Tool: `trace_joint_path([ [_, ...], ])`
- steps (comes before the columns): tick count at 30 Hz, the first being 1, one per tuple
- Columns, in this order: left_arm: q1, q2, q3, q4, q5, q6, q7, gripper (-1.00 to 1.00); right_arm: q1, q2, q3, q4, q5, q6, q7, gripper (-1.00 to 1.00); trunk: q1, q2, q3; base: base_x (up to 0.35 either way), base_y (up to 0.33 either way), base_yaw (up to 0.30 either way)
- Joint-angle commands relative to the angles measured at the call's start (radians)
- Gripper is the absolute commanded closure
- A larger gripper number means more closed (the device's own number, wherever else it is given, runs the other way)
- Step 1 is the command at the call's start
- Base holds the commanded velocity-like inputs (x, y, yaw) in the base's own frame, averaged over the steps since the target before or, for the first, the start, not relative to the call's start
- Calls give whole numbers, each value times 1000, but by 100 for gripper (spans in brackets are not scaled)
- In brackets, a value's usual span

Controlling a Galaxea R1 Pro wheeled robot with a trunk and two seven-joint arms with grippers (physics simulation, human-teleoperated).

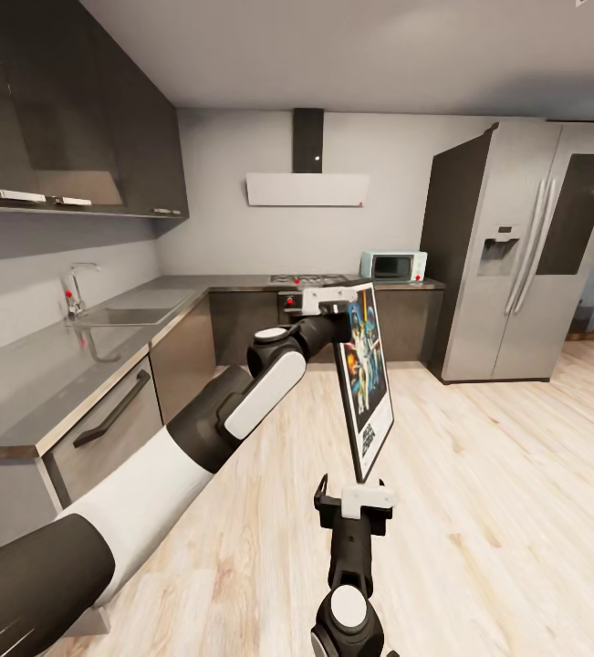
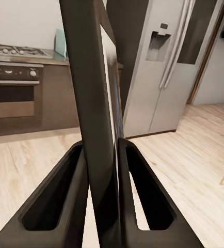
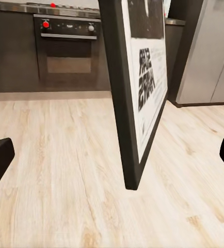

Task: Pick up the poster from the kitchen countertop and hang it on one of the wall nails in the kitchen.

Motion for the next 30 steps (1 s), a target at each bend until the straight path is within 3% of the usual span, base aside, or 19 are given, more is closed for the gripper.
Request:
trace_joint_path([
  [1, -1, 0, -2, -1, 7, 2, 10, 100, -1, 0, 1, 0, 6, 10, -4, -100, 0, -1, -1, 0, 0, 0],
  [23, 1, 0, -3, 0, 7, 1, 10, 100, -1, -1, 1, 0, 7, 10, -8, -100, 0, -1, -1, 0, 0, 0],
  [30, 2, 0, -3, 0, 7, 1, 12, 100, -2, -2, 1, 0, 7, 11, -67, -100, 0, -1, -1, 0, 0, 0],
])
